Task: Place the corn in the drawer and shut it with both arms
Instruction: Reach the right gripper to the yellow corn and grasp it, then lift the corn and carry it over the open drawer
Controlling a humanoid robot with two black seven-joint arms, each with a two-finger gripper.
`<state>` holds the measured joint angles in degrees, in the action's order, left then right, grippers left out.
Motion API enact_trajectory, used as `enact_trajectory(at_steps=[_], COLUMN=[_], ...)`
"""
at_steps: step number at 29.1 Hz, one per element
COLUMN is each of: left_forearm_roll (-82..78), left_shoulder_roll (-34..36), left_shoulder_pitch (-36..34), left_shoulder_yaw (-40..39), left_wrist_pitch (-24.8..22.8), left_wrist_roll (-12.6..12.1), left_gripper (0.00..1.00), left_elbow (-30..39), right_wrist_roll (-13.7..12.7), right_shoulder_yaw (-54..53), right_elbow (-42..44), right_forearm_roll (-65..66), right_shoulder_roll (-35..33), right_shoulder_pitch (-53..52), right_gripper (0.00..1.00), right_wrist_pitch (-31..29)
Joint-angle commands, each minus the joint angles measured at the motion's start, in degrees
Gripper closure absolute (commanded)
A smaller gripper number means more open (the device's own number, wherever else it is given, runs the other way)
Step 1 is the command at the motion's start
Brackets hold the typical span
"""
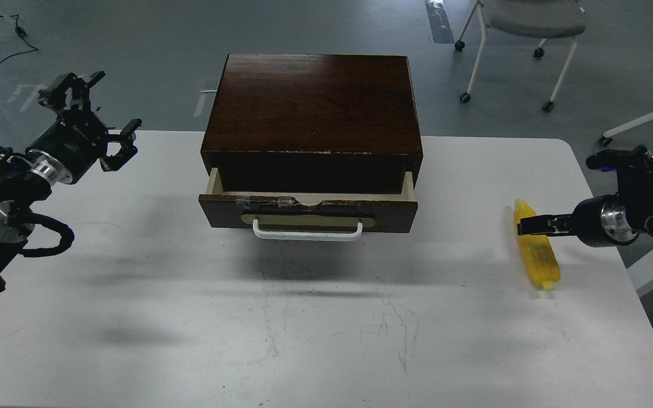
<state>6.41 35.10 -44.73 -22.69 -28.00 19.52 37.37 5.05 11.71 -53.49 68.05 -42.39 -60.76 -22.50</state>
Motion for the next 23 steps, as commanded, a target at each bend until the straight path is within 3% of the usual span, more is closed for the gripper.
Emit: enact_trajectory(at_steps=[1, 6, 8, 9, 11, 14, 16, 23], left_forearm_roll=[0.0, 0.0, 0.1, 0.5, 0.6, 0.6, 0.6, 0.1], left_shoulder_roll=[0.0, -0.1, 0.0, 0.1, 0.4, 0.7, 0.9, 2.8], left_shoulder_pitch=[0.0, -0.1, -0.1, 0.0, 0.0, 0.0, -0.1, -0.4], left_shoulder_yaw=[0.0, -0.8, -0.9, -1.0, -1.0, -1.1, -2.1, -2.5], left_wrist_pitch=[0.0, 0.0, 0.0, 0.0, 0.0, 0.0, 0.0, 0.0], left_wrist_roll=[-0.1, -0.3, -0.1, 0.2, 0.3, 1.1, 2.3, 1.6], left_gripper=[0.02, 0.02, 0.02, 0.02, 0.01, 0.02, 0.02, 0.02], left_elbow=[-0.2, -0.5, -0.6, -0.6, -0.9, -1.4, -1.6, -0.8], right_wrist_roll=[0.4, 0.8, 0.8, 0.8, 0.8, 1.0, 1.1, 1.1], right_shoulder_yaw=[-0.2, -0.6, -0.7, -0.7, -1.2, -3.4, -5.6, -5.7], right_elbow=[0.3, -0.2, -0.3, -0.3, -0.4, -2.4, -7.2, -21.5], right_forearm_roll=[-0.2, -0.4, -0.4, -0.5, -0.5, -0.8, -0.6, 0.2], right_shoulder_roll=[0.8, 0.9, 0.9, 0.8, 0.6, -0.1, -4.3, -12.4], right_shoulder_pitch=[0.8, 0.9, 0.9, 1.0, 0.9, 0.4, -1.6, -17.5], right_gripper=[0.44, 0.69, 0.71, 0.81, 0.89, 0.93, 0.96, 0.99], right_wrist_pitch=[2.6, 2.7, 2.8, 2.8, 3.1, 3.2, 3.1, 2.6])
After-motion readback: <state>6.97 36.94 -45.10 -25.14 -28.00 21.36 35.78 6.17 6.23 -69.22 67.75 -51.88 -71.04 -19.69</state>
